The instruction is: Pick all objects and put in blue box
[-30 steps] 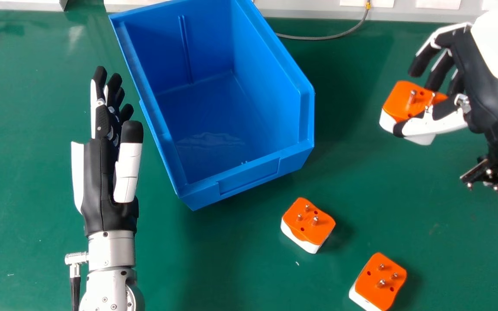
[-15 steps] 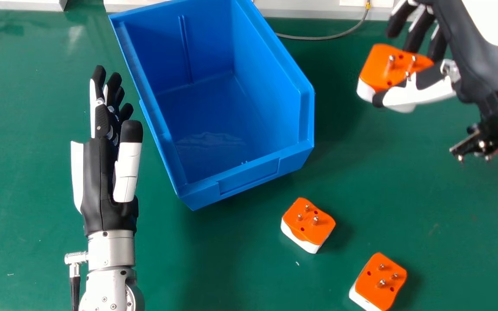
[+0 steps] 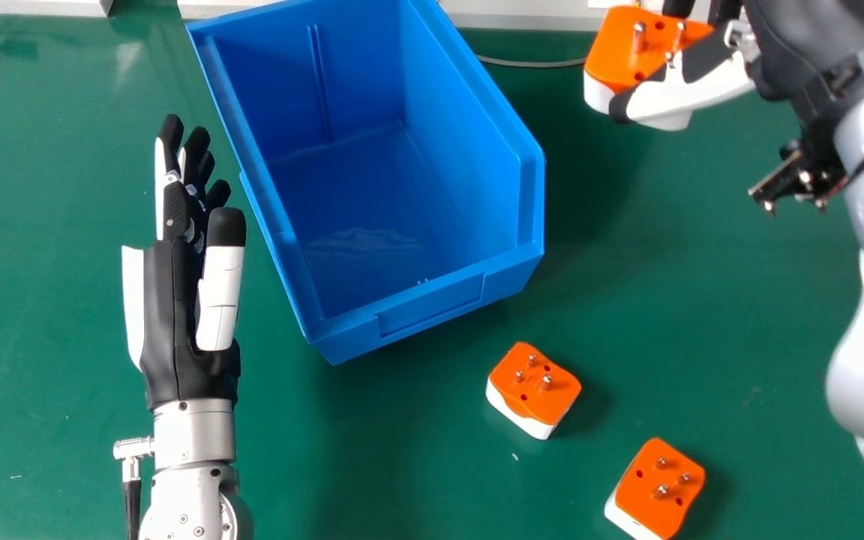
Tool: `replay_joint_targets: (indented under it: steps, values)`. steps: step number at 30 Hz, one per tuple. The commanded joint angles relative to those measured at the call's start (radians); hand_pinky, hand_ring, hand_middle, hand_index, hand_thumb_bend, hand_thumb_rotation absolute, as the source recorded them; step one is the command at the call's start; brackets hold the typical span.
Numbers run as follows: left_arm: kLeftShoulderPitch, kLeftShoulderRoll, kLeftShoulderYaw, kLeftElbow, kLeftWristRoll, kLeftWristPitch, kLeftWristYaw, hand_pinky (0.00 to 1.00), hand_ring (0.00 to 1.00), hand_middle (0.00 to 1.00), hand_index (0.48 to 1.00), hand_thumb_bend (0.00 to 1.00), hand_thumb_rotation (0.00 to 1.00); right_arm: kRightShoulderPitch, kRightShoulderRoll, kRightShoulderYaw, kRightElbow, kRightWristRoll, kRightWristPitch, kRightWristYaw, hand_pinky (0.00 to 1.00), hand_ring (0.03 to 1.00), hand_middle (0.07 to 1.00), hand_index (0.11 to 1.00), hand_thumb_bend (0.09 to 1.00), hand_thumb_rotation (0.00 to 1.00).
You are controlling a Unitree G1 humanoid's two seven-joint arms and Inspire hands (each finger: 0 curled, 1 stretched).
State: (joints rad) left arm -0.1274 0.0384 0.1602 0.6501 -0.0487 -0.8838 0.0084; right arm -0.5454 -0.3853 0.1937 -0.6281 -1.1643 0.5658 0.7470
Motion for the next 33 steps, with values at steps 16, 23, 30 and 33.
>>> replay_joint_targets:
  steps: [16,23,30,33]
  values:
    - [-0.017,-0.009,-0.008,-0.033,0.011,-0.005,0.011,0.95,0.98,0.97,0.983,0.95,0.91,-0.132,0.134,0.035,0.116,0.006,-0.094,-0.095,0.22,0.341,0.451,0.545,0.509,0.0]
    - [-0.016,-0.009,-0.009,-0.031,0.019,-0.006,0.017,0.95,0.98,0.97,0.984,0.95,0.91,-0.156,0.151,0.059,0.167,0.011,-0.142,-0.144,0.21,0.365,0.476,0.515,0.514,0.0]
    - [-0.014,-0.012,-0.012,-0.03,0.026,-0.007,0.027,0.95,0.98,0.97,0.984,0.95,0.91,-0.162,0.15,0.064,0.18,0.024,-0.168,-0.151,0.18,0.343,0.457,0.524,0.511,0.0]
    - [-0.016,-0.011,-0.012,-0.027,0.026,-0.009,0.028,0.95,0.97,0.97,0.983,0.95,0.91,-0.161,0.15,0.061,0.18,0.025,-0.171,-0.152,0.18,0.34,0.454,0.525,0.511,0.0]
